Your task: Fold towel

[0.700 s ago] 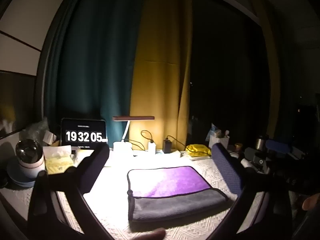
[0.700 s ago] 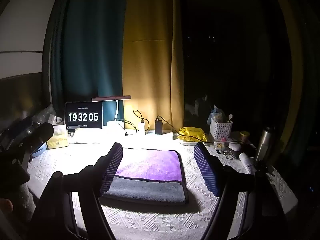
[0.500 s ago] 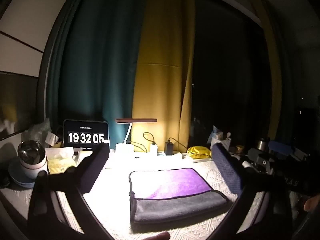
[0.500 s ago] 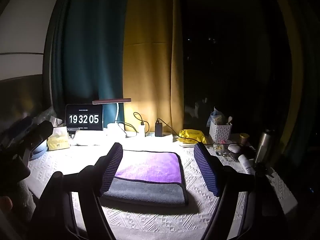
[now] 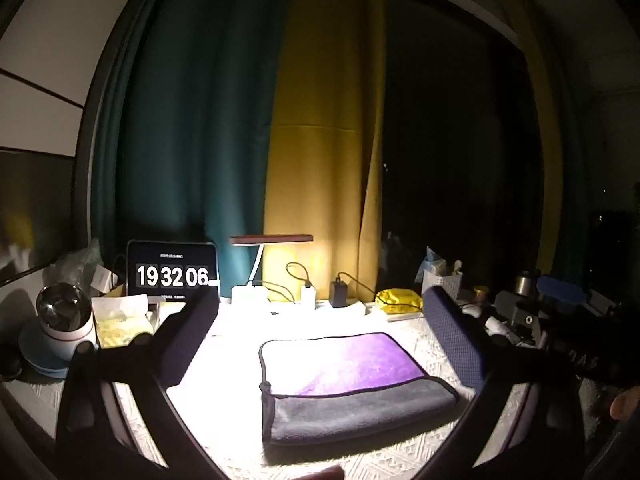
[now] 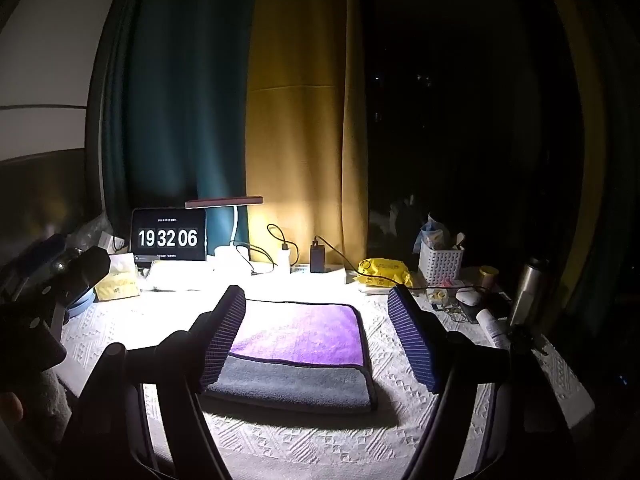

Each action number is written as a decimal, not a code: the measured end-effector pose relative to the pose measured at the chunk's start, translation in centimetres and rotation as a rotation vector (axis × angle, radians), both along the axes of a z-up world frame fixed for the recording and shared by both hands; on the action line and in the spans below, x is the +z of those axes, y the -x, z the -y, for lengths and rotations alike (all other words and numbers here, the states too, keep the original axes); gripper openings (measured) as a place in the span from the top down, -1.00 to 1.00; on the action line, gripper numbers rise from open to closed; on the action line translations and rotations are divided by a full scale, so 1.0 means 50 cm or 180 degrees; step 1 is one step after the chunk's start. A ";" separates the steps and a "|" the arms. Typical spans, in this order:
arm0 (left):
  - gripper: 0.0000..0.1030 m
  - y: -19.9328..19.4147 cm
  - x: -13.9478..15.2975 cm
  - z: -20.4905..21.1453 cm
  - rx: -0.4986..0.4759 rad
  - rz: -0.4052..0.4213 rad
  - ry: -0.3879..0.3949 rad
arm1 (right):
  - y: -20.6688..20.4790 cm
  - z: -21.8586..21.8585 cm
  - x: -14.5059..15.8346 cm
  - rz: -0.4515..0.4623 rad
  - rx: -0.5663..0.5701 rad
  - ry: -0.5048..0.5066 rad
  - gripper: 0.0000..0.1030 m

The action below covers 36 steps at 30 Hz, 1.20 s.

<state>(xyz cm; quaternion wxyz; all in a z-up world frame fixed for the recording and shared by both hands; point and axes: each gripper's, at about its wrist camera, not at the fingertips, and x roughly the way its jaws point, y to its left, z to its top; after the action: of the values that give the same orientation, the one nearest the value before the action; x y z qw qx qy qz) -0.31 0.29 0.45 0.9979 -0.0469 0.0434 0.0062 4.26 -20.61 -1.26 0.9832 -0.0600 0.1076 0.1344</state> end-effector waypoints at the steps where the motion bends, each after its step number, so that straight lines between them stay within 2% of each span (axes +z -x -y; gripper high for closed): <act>1: -0.99 0.000 0.001 0.000 -0.0002 -0.0003 -0.0001 | -0.001 -0.004 -0.004 0.0006 -0.0006 0.0006 -0.49; 36: -0.99 0.012 0.009 -0.003 -0.0043 0.0026 0.0021 | 0.001 0.002 0.002 0.0023 -0.0040 0.0006 -0.49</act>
<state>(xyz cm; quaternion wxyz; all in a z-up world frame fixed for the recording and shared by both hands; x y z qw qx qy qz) -0.92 0.46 0.91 0.9980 -0.0499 0.0396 -0.0010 4.22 -20.71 -1.15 0.9844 -0.0607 0.1045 0.1279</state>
